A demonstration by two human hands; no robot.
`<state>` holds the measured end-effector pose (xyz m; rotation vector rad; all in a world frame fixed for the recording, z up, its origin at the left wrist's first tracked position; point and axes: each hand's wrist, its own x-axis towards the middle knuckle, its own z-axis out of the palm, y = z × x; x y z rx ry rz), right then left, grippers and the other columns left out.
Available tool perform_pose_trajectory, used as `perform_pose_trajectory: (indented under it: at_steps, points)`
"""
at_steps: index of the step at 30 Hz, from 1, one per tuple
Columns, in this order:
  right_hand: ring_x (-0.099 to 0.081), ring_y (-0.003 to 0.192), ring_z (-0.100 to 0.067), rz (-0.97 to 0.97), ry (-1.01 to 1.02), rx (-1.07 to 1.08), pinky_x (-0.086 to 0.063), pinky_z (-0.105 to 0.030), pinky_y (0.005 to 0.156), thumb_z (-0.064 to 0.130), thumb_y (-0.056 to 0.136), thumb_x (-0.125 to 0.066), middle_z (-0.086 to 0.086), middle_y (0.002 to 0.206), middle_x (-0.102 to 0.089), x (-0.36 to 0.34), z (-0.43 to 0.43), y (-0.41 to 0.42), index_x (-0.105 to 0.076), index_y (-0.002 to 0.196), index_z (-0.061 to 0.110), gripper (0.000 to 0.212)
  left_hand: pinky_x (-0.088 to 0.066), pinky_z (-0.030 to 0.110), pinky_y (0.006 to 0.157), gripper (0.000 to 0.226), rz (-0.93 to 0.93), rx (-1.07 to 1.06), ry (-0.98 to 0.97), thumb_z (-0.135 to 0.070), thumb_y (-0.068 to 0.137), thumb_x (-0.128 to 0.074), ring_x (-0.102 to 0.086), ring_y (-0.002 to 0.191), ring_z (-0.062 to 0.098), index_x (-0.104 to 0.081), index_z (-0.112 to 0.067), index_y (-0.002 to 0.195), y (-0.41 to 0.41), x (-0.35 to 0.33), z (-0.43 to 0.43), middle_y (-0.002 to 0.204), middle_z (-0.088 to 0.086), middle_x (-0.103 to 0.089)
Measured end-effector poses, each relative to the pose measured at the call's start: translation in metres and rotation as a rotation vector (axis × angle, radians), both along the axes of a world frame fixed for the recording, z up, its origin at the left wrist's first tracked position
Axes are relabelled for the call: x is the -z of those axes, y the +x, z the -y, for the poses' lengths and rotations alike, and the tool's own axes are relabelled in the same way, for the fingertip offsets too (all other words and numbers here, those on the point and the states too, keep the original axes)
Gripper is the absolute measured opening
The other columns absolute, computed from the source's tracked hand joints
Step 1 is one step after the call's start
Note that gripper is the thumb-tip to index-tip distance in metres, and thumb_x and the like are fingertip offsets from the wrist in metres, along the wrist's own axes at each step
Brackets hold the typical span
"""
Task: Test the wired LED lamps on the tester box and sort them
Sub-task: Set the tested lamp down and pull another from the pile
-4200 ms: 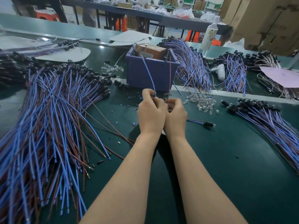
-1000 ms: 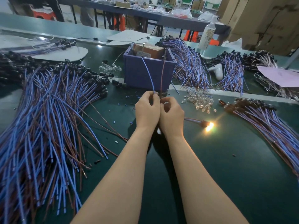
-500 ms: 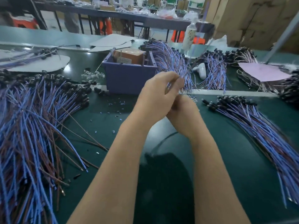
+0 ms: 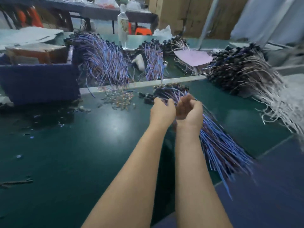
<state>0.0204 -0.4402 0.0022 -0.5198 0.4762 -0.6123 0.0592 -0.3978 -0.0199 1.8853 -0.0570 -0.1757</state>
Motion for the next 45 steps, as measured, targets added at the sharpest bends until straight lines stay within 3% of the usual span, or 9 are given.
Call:
perform_pose_trajectory:
  at_steps: [5, 9, 14, 17, 20, 25, 33, 41, 45]
  points:
    - [-0.057, 0.056, -0.017, -0.259, 0.003, -0.02, -0.051, -0.02, 0.043, 0.013, 0.1, -0.036, -0.01, 0.066, -0.059, 0.027, 0.02, 0.001, -0.047, 0.073, 0.003, 0.031, -0.05, 0.042, 0.093, 0.013, -0.065, -0.012, -0.167, -0.013, 0.091, -0.051, -0.062, 0.104, 0.032, -0.061, -0.006, 0.095, 0.012, 0.024, 0.022, 0.103, 0.016, -0.067]
    - [-0.06, 0.047, -0.014, -0.328, -0.046, -0.14, -0.049, -0.018, 0.04, 0.026, 0.103, -0.033, -0.005, 0.046, -0.061, 0.036, 0.027, 0.005, -0.05, 0.073, 0.004, 0.041, -0.046, 0.027, 0.085, 0.017, 0.135, -0.048, -0.053, -0.019, 0.088, -0.056, -0.061, 0.098, 0.025, -0.061, -0.013, 0.104, 0.021, 0.025, 0.025, 0.102, 0.006, -0.064]
    - [-0.059, 0.063, -0.015, -0.325, -0.066, -0.167, -0.05, -0.024, 0.057, 0.023, 0.101, -0.038, -0.006, 0.072, -0.062, 0.037, 0.028, 0.01, -0.055, 0.082, 0.006, 0.031, -0.036, 0.017, 0.07, 0.017, 0.144, 0.071, -0.027, -0.02, 0.092, -0.05, -0.058, 0.085, 0.014, -0.067, -0.018, 0.095, 0.027, 0.021, 0.03, 0.087, -0.002, -0.063]
    - [-0.061, 0.069, -0.015, -0.26, 0.008, -0.144, -0.051, -0.024, 0.062, 0.022, 0.101, -0.037, -0.007, 0.078, -0.062, 0.037, 0.023, 0.013, -0.054, 0.087, 0.006, 0.027, -0.048, 0.026, 0.082, 0.015, 0.054, 0.05, -0.125, -0.017, 0.091, -0.051, -0.065, 0.094, 0.022, -0.063, -0.018, 0.083, 0.025, 0.025, 0.025, 0.083, 0.003, -0.066]
    - [-0.063, 0.061, -0.013, -0.202, 0.012, -0.186, -0.052, -0.022, 0.059, 0.014, 0.099, -0.038, -0.004, 0.067, -0.066, 0.03, 0.007, 0.016, -0.055, 0.085, 0.007, 0.023, -0.051, 0.041, 0.092, 0.015, 0.01, -0.01, -0.263, -0.012, 0.09, -0.05, -0.065, 0.097, 0.027, -0.065, -0.013, 0.09, 0.021, 0.022, 0.007, 0.091, 0.009, -0.069]
    - [-0.061, 0.044, -0.007, -0.173, -0.141, -0.333, -0.048, -0.015, 0.043, 0.005, 0.094, -0.044, 0.002, 0.051, -0.065, 0.017, -0.062, 0.028, -0.06, 0.08, 0.008, 0.02, -0.05, 0.033, 0.08, 0.019, 0.102, -0.23, -0.362, -0.009, 0.089, -0.049, -0.062, 0.081, 0.021, -0.059, -0.023, 0.08, 0.019, 0.004, -0.063, 0.079, -0.001, -0.064]
    - [-0.058, 0.055, -0.011, -0.147, -0.646, -0.709, -0.049, -0.018, 0.05, 0.002, 0.092, -0.046, -0.008, 0.074, -0.064, 0.011, -0.206, 0.031, -0.061, 0.1, -0.003, 0.017, -0.05, 0.04, 0.089, 0.015, 0.253, -0.68, -0.501, -0.009, 0.092, -0.047, -0.056, 0.091, 0.016, -0.055, -0.018, 0.1, 0.001, -0.023, -0.22, 0.091, -0.007, -0.055]
    - [-0.063, 0.1, -0.019, -0.089, -1.323, -1.003, -0.05, -0.039, 0.092, 0.014, 0.091, -0.049, -0.003, 0.11, -0.069, 0.025, -0.347, 0.032, -0.061, 0.122, 0.025, 0.035, -0.042, 0.017, 0.072, 0.014, 0.25, -1.042, -0.637, -0.008, 0.095, -0.042, -0.052, 0.088, 0.013, -0.05, -0.013, 0.105, -0.017, -0.025, -0.351, 0.101, 0.002, -0.054]
    - [-0.043, 0.122, -0.028, -0.098, -1.662, -1.027, -0.036, -0.039, 0.103, 0.023, 0.094, -0.044, -0.003, 0.131, -0.056, 0.026, -0.38, 0.042, -0.052, 0.131, 0.039, 0.04, -0.046, 0.035, 0.091, 0.021, 0.203, -1.135, -0.671, -0.01, 0.096, -0.041, -0.051, 0.091, 0.02, -0.048, -0.008, 0.116, -0.02, -0.023, -0.381, 0.113, 0.012, -0.055]
